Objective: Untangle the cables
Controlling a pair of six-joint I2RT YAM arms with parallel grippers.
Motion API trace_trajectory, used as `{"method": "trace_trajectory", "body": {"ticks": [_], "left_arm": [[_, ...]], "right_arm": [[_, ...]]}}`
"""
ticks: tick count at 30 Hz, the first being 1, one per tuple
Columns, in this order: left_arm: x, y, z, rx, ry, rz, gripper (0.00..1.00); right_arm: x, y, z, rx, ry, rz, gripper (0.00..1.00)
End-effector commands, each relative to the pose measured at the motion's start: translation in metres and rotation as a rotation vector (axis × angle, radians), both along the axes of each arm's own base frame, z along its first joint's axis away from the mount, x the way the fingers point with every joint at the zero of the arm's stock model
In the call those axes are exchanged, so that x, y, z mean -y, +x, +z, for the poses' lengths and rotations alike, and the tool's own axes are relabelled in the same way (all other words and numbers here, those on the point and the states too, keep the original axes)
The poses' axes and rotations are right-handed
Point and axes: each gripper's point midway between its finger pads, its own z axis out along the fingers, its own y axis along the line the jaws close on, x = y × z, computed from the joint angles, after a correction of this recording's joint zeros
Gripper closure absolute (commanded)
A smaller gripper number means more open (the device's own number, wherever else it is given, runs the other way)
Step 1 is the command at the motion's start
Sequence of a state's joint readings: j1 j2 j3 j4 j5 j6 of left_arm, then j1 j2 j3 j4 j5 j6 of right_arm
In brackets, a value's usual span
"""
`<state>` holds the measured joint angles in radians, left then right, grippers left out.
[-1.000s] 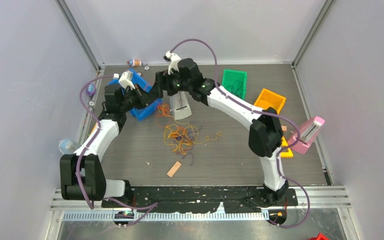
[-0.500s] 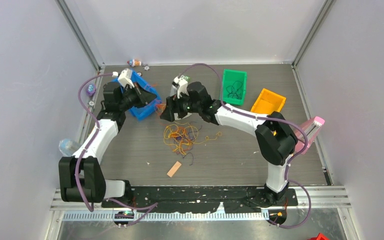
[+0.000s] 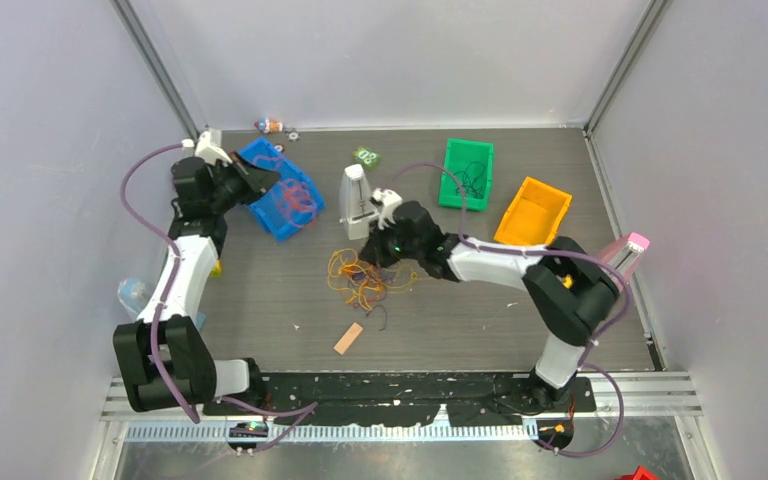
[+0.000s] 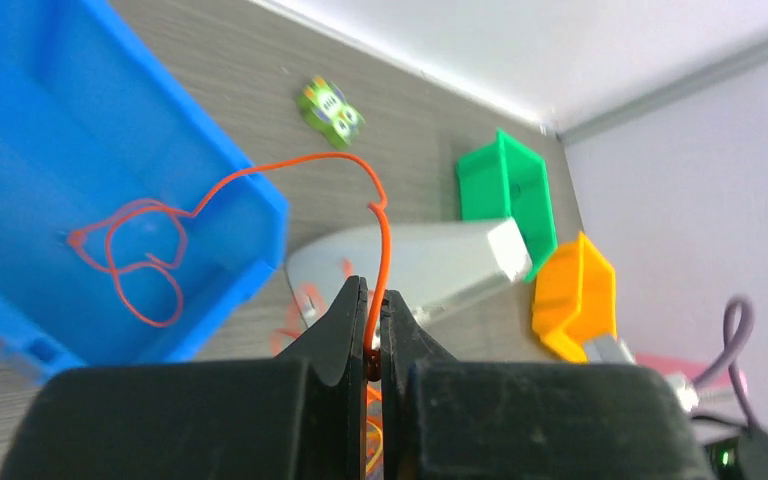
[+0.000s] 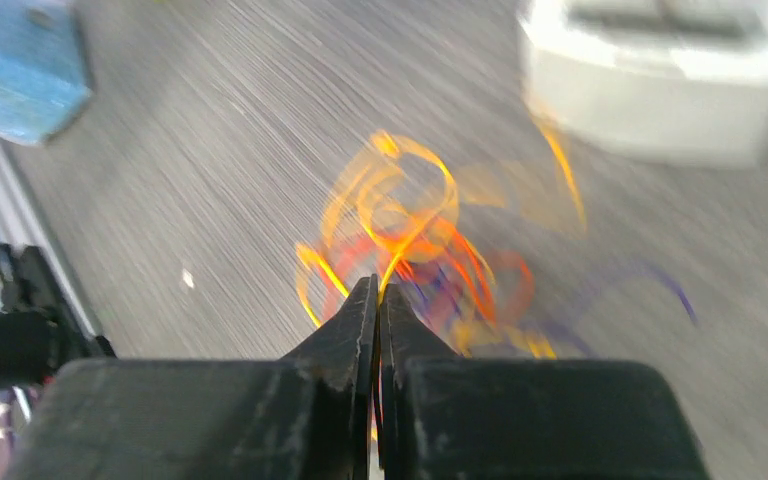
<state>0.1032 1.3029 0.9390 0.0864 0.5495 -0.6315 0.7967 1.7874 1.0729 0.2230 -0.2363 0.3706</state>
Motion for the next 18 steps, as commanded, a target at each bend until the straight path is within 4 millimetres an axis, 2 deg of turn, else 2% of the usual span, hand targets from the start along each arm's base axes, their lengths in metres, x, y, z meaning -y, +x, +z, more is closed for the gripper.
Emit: {"method": "trace_trajectory", "body": {"ticks": [1,2,3,4,6,8,9,10,12,14,17,18], "left_arm": [[-0.036,0.009,0.039,0.066,-0.030,0.121,1.00],[-0.038,0.010,0.040,0.064,-0.033,0.130,1.00],[-0.039,0.010,0.040,0.063,-0.039,0.128,1.00],[-0.037,0.011,0.040,0.066,-0.044,0.117,1.00],[-0.036,0.011,0.037,0.063,-0.055,0.112,1.00],[-0.038,0.011,0.031,0.054,-0.051,0.130,1.00],[-0.038,0.011,0.030,0.051,-0.051,0.130,1.00],[-0.037,0.011,0.029,0.048,-0.054,0.125,1.00],[-0.034,0.011,0.031,0.050,-0.067,0.105,1.00],[-0.031,0.010,0.033,0.055,-0.080,0.095,1.00],[-0.030,0.008,0.037,0.060,-0.079,0.088,1.00],[-0.029,0.008,0.038,0.059,-0.077,0.086,1.00]], "right_arm": [[0.072,0.014,0.014,0.029,0.027,-0.253,0.95],[0.097,0.007,0.001,0.006,0.002,-0.308,0.95],[0.119,0.013,-0.006,-0.015,-0.007,-0.374,0.94],[0.137,0.006,-0.015,-0.031,-0.036,-0.404,0.93],[0.162,0.007,-0.020,-0.013,-0.102,-0.451,0.93],[0.174,0.009,-0.015,0.021,-0.136,-0.481,0.90],[0.176,0.009,-0.011,0.039,-0.147,-0.476,0.78],[0.175,0.010,-0.006,0.045,-0.151,-0.470,0.46],[0.163,0.012,0.008,0.082,-0.149,-0.414,0.21],[0.144,0.014,0.029,0.149,-0.125,-0.347,0.14],[0.108,0.016,0.066,0.235,-0.039,-0.231,0.12],[0.099,0.014,0.072,0.251,-0.023,-0.200,0.11]]}}
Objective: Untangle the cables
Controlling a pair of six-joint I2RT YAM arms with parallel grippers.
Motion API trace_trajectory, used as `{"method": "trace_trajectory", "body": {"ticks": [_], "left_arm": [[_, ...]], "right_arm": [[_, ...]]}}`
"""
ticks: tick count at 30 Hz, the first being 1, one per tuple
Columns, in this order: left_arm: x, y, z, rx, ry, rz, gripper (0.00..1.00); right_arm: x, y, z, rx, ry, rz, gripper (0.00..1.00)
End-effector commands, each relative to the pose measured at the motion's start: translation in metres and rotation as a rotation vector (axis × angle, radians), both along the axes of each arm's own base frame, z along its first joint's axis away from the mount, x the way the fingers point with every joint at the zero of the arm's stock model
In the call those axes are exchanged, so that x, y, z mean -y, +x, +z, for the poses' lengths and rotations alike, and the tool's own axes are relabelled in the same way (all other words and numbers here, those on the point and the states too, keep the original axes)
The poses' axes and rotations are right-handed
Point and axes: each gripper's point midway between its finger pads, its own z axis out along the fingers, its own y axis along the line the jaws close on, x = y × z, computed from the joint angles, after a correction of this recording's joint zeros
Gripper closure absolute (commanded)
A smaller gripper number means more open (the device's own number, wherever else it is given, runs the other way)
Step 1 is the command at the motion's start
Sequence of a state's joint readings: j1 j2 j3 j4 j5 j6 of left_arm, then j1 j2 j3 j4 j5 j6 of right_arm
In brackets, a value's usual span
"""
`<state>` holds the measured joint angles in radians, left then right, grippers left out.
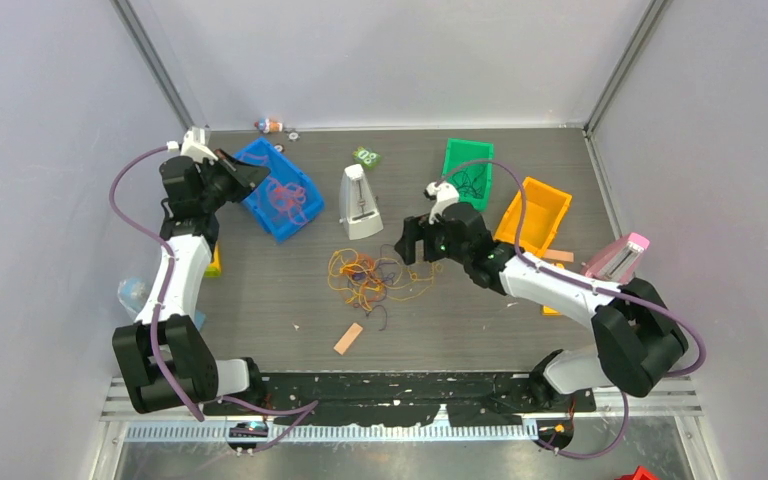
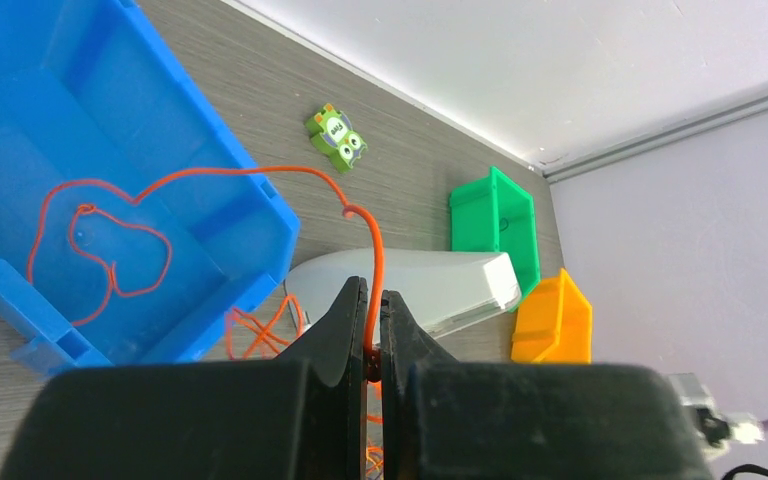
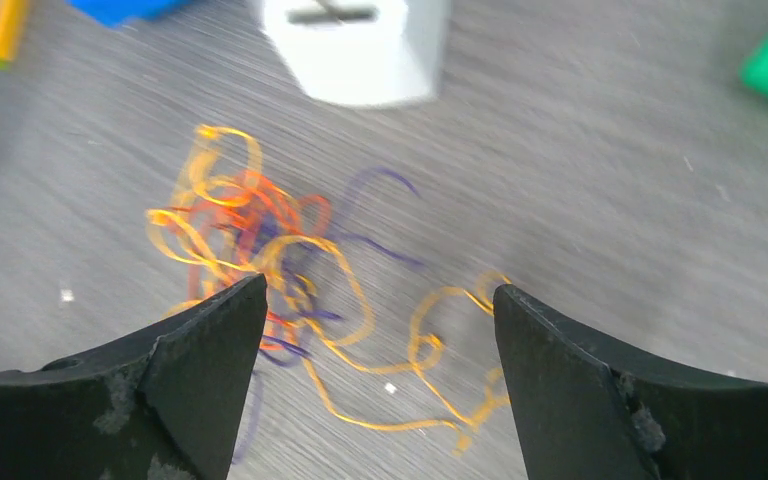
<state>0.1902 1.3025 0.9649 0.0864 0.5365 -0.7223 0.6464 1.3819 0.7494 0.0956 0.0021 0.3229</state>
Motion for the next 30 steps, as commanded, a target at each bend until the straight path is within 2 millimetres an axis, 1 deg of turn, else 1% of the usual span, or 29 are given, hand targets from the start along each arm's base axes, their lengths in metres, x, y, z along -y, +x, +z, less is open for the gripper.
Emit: {"method": "trace_trajectory", "body": {"ticks": [1,3,6,9,12,14,18,19,20,21,22,23,24,25,26,27,30], "left_arm": [[0.005,0.000,0.023,0.062,0.003,-0.028,1.00],[0.003,0.004,0.023,0.055,0.009,-0.017,1.00],[-0.002,0.016,0.020,0.036,0.013,0.003,1.00],[-0.012,0.034,0.013,0.005,0.032,0.037,1.00],[-0.025,0.059,0.004,-0.027,0.057,0.079,1.00],[-0.035,0.076,-0.009,-0.069,0.088,0.103,1.00],[-0.054,0.099,-0.038,-0.168,0.170,0.144,1.00],[-0.055,0.100,-0.045,-0.205,0.178,0.138,0.89],[-0.055,0.101,-0.056,-0.244,0.183,0.131,0.72],[-0.056,0.099,-0.057,-0.262,0.192,0.134,0.57],[-0.057,0.096,-0.060,-0.272,0.203,0.139,0.47],[-0.054,0.093,-0.059,-0.269,0.216,0.139,0.40],[-0.052,0.089,-0.057,-0.263,0.236,0.143,0.34],[-0.047,0.085,-0.054,-0.258,0.261,0.138,0.28],[-0.042,0.080,-0.051,-0.259,0.294,0.133,0.25],[-0.038,0.076,-0.046,-0.256,0.324,0.130,0.23],[-0.022,0.057,-0.030,-0.236,0.385,0.102,0.17]], "right_arm": [[-0.054,0.013,0.076,0.203,0.111,0.177,0.11],[-0.064,0.016,0.088,0.224,0.133,0.195,0.11],[-0.069,0.017,0.098,0.244,0.161,0.208,0.10],[-0.067,0.013,0.104,0.270,0.178,0.214,0.10],[-0.063,0.010,0.105,0.285,0.173,0.213,0.11],[-0.059,0.007,0.106,0.292,0.172,0.209,0.11],[-0.050,0.001,0.102,0.291,0.160,0.191,0.10],[-0.048,0.000,0.099,0.284,0.156,0.187,0.09],[-0.044,-0.002,0.092,0.271,0.143,0.177,0.07],[-0.041,-0.003,0.088,0.258,0.139,0.168,0.06],[-0.036,-0.005,0.078,0.235,0.118,0.151,0.04],[-0.034,-0.006,0.073,0.220,0.110,0.142,0.04],[-0.030,-0.008,0.063,0.191,0.088,0.137,0.03],[-0.028,-0.009,0.058,0.177,0.078,0.130,0.03],[-0.026,-0.011,0.048,0.146,0.056,0.128,0.03],[-0.025,-0.012,0.043,0.132,0.046,0.124,0.03],[-0.018,-0.015,0.020,0.077,-0.016,0.113,0.04]]}}
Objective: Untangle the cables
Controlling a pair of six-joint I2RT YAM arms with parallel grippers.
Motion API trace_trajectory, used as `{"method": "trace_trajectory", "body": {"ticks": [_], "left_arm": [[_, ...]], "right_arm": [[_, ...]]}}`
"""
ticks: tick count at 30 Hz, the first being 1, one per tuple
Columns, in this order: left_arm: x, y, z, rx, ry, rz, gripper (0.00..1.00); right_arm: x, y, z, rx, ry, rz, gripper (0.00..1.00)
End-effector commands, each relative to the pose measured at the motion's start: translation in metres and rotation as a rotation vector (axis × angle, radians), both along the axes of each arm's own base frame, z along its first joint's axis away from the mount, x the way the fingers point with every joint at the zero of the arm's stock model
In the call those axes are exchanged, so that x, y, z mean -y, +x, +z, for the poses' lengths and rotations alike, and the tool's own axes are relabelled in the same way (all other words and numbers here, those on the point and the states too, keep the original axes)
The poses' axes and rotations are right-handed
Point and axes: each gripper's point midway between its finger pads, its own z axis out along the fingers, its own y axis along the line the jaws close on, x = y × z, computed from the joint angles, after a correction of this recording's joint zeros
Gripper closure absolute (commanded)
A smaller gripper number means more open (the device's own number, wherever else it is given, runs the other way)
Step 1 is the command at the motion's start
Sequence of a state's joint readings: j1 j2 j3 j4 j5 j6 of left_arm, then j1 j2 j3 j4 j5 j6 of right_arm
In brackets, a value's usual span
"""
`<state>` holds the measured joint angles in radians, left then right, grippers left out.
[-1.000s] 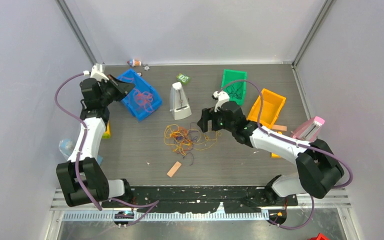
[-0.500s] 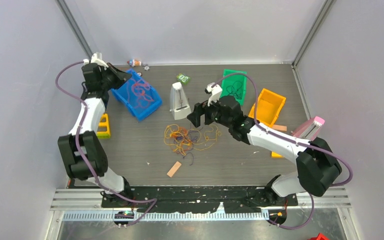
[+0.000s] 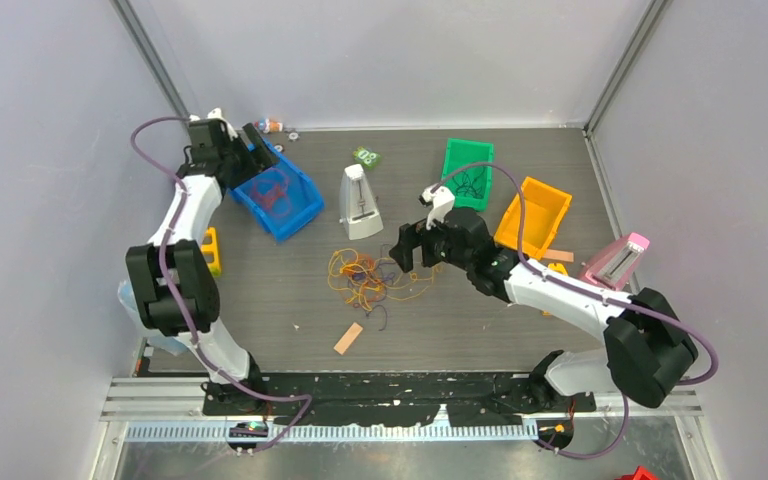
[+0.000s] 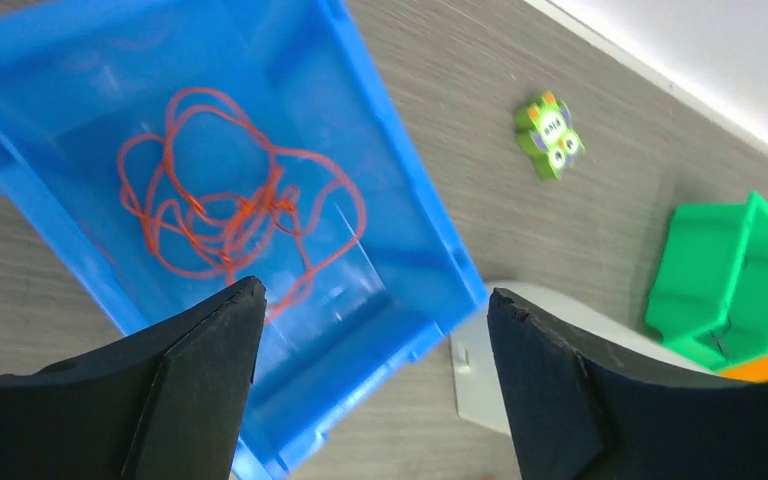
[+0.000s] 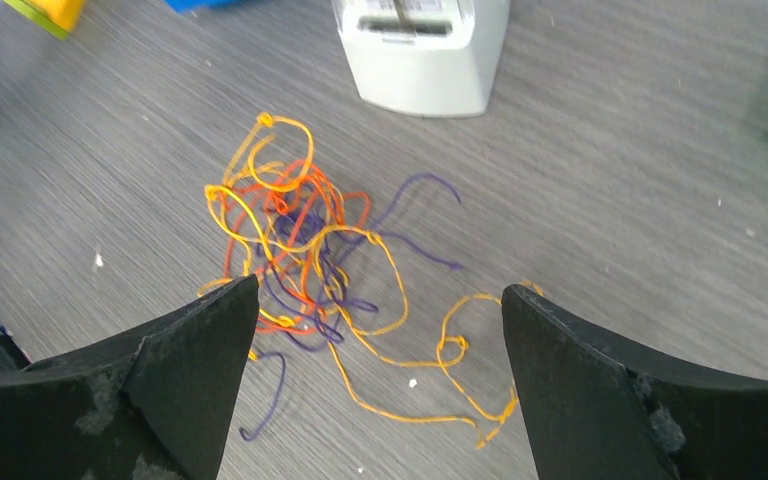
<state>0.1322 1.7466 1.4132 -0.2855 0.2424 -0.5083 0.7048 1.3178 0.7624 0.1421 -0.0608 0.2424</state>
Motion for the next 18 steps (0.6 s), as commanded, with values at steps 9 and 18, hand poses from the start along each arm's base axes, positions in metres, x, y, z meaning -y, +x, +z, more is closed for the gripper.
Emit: {"method": "trace_trajectory", "body": {"ticks": [9,18], "left_arm": [[0.087,-0.117,0.065,0.252,0.228,-0.081,0.00],[0.120,-0.181,-0.003,0.247,0.246,-0.236,0.00]], "right_arm": [[0.058,0.011,-0.066,-0.122,-0.231,-0.296,0.04],[0.084,0.000,-0.113,-0.252,-0.364,-0.407,0.06]]}}
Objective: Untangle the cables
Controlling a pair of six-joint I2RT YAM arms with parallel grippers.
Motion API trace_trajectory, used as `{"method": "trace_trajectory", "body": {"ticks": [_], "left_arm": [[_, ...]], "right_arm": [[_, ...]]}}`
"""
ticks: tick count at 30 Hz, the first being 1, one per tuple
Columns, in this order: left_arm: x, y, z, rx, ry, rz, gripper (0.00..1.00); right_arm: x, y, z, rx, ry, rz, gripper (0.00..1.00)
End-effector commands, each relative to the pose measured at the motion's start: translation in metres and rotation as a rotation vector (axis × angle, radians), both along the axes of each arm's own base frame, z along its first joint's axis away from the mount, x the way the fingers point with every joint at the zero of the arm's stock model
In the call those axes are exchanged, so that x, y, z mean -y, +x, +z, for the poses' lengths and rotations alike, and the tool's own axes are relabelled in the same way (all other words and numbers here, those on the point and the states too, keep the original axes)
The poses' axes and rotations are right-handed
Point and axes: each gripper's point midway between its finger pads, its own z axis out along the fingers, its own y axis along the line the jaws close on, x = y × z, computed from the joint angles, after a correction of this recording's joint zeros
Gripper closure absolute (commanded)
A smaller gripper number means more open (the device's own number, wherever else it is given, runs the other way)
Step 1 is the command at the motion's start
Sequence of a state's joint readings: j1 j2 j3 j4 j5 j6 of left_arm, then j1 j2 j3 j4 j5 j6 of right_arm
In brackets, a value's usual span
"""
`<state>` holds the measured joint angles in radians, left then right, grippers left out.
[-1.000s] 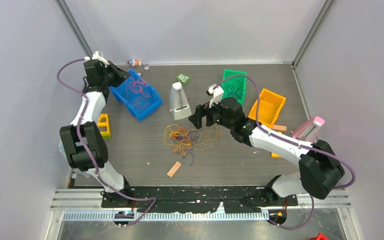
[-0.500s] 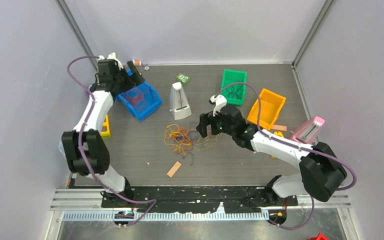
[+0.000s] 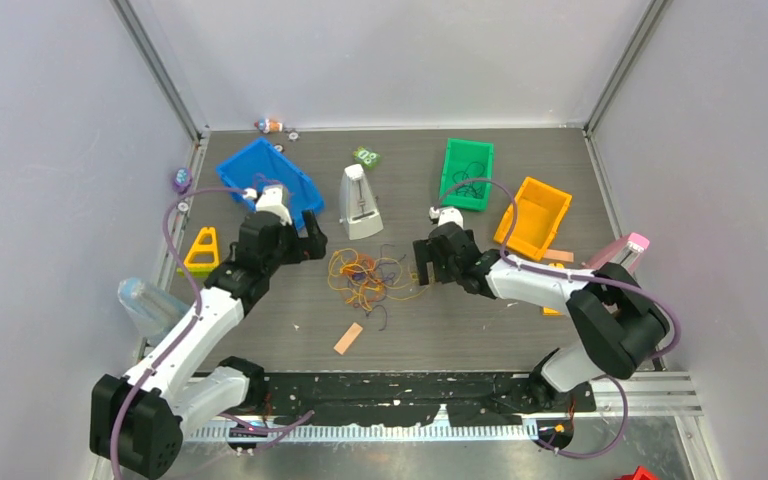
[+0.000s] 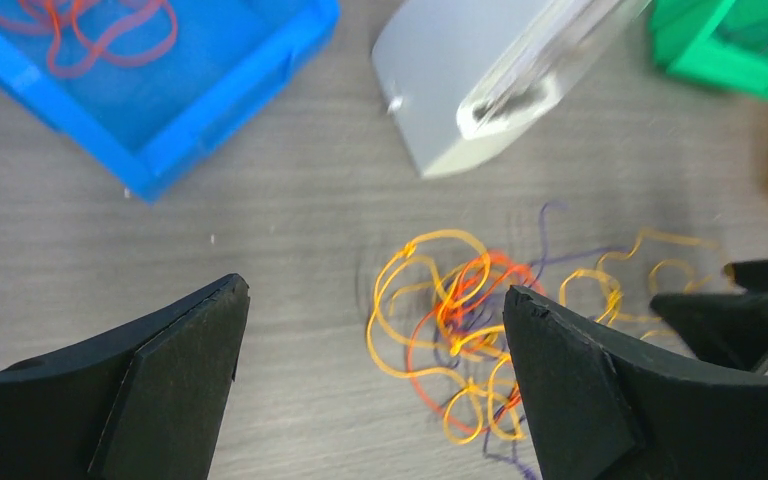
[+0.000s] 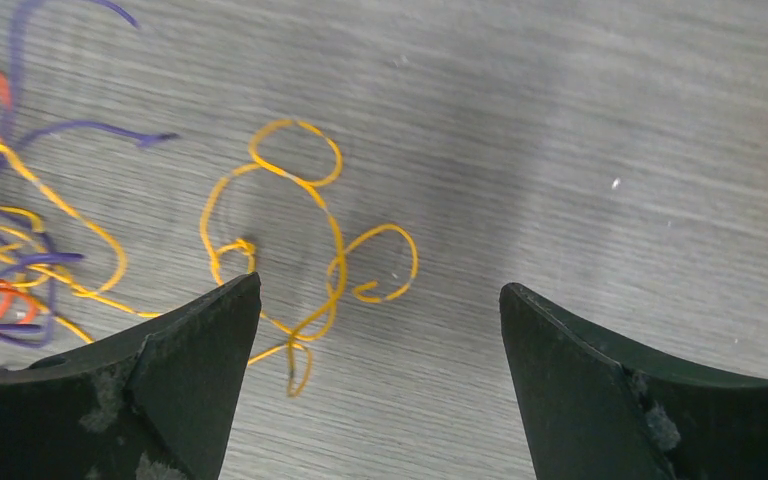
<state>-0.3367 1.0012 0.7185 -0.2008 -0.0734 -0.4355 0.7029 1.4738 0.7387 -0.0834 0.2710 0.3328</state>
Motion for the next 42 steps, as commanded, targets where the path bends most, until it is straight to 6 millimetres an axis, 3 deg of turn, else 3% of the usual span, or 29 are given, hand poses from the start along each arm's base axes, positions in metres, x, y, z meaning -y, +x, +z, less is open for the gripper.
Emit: {"method": "trace_trajectory", "body": {"ticks": [1,3,5,7,8,10,11,15,19,27,39,42], "left_arm": [[0.003,-0.002,-0.001,0.087,0.029,-0.016,0.01],[0.006,-0.005,-0.008,0.081,0.026,-0.035,0.01],[0.012,-0.005,-0.007,0.090,0.015,-0.061,0.01],[0.018,-0.004,-0.002,0.114,0.004,-0.087,0.02],[0.020,-0.003,0.000,0.125,0.004,-0.095,0.02],[0.023,0.000,0.004,0.150,0.010,-0.109,0.02],[0.024,0.001,0.005,0.167,0.013,-0.119,0.03],[0.037,-0.002,-0.002,0.220,-0.013,-0.201,0.04],[0.053,-0.011,-0.014,0.290,-0.064,-0.296,0.04],[0.093,-0.021,-0.009,0.287,-0.094,-0.494,0.04],[0.131,-0.043,-0.001,0.319,-0.144,-0.706,0.04],[0.142,-0.047,-0.003,0.310,-0.148,-0.758,0.04]], "right_arm": [[0.010,-0.002,-0.013,-0.030,-0.018,-0.080,0.07],[0.009,-0.007,-0.023,-0.056,-0.013,-0.070,0.10],[0.005,-0.010,-0.029,-0.074,-0.008,-0.051,0.22],[0.006,-0.008,-0.031,-0.078,-0.024,-0.051,0.47],[0.007,-0.007,-0.029,-0.070,-0.028,-0.054,0.67],[0.007,-0.003,-0.020,-0.045,-0.028,-0.057,0.90],[0.008,-0.002,-0.016,-0.034,-0.032,-0.052,0.92],[0.004,0.000,0.014,0.024,0.006,-0.019,0.95],[-0.001,-0.002,0.057,0.076,0.068,0.018,0.95],[-0.032,-0.021,0.174,0.183,0.256,0.225,0.95],[-0.066,-0.050,0.273,0.259,0.354,0.368,0.95],[-0.072,-0.054,0.288,0.268,0.374,0.397,0.95]]}}
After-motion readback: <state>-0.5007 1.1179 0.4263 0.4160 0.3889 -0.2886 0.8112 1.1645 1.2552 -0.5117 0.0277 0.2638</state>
